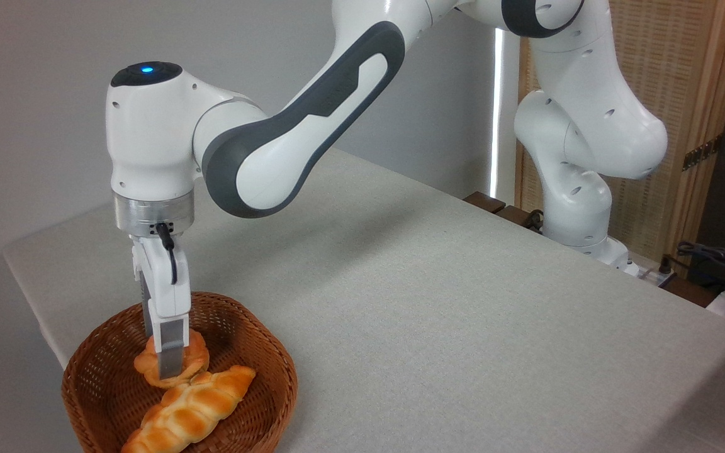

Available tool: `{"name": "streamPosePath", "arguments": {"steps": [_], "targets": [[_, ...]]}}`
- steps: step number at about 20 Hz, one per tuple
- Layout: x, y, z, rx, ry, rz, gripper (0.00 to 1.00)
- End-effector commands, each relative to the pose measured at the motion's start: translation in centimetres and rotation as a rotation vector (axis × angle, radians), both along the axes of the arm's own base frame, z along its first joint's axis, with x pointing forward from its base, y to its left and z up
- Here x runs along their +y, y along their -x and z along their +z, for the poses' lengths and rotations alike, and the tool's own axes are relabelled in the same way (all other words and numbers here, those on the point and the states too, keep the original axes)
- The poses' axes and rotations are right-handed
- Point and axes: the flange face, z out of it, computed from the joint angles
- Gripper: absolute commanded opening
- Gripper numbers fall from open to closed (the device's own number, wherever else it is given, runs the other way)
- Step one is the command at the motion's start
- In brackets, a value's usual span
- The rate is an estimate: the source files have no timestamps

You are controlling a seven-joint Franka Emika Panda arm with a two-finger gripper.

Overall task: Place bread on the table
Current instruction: 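Lower the gripper into the basket over the round bun, then close the gripper on the round bun and lift it, then carry the bun out of the basket onto the table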

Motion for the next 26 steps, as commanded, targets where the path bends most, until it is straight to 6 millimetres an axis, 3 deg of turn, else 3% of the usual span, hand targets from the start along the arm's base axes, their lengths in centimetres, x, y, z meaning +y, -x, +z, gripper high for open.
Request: {"name": "streamPosePath", "arguments": {"steps": [1,12,16,18,24,26], "targets": [[0.0,-0.3,-0.1,-0.017,-0.006,-0.019,0.25],[0.4,-0.4,0.6,-0.03,-0.014,-0.015,0.26],[1.3,-0.1,4.3,-0.081,-0.017,0.003,0.26],[2.8,0.4,6.7,-0.098,-0.02,0.028,0.26],[5.6,3.5,11.8,-0.022,-0.05,0.065,0.27],[5.8,5.8,13.1,0.063,-0.08,0.053,0.27]]}}
